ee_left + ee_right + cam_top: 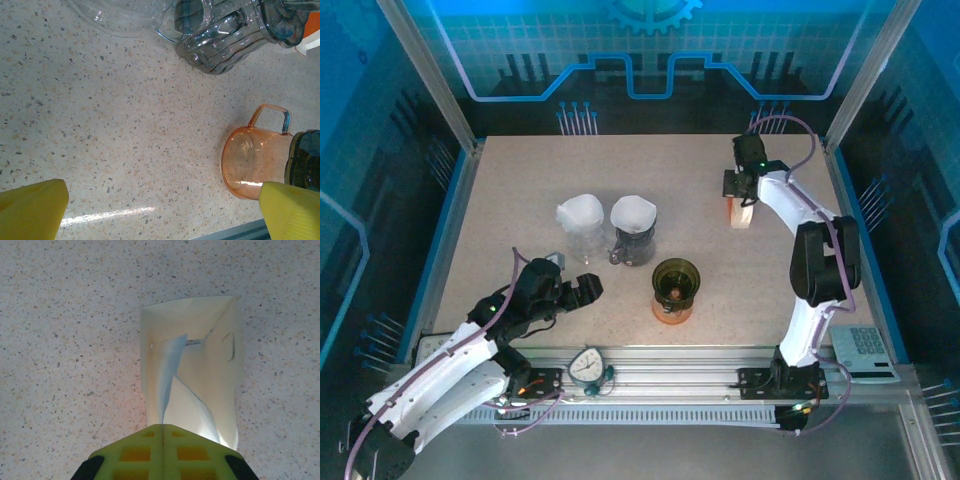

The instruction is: Place the coffee filter in the dripper

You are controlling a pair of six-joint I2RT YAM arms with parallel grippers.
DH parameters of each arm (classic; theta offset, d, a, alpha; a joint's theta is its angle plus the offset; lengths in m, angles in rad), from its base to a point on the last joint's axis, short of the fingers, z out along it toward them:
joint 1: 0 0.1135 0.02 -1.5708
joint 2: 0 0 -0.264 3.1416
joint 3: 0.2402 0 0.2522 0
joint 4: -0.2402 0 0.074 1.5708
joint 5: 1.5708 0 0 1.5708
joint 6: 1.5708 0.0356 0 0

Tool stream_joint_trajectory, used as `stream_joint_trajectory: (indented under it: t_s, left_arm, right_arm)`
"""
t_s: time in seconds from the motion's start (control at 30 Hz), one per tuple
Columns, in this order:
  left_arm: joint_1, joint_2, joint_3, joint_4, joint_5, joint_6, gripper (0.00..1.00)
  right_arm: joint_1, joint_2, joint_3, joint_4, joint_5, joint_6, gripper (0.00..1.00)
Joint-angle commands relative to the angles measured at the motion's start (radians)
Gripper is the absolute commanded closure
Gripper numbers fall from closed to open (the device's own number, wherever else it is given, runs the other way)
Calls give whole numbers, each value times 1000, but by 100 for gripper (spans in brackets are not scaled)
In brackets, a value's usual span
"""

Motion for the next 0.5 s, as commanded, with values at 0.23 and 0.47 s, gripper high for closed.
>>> stream_joint_trajectory:
  t_s: [0.23,0.47]
  left_arm:
    - [8,-20,-10,11,9,-1,1]
    - [11,-23,-7,16,13,3,1]
  right_arm:
    - [23,-197,-120,-10,36,40,100]
    - [71,-419,-258,-25,37,83,100]
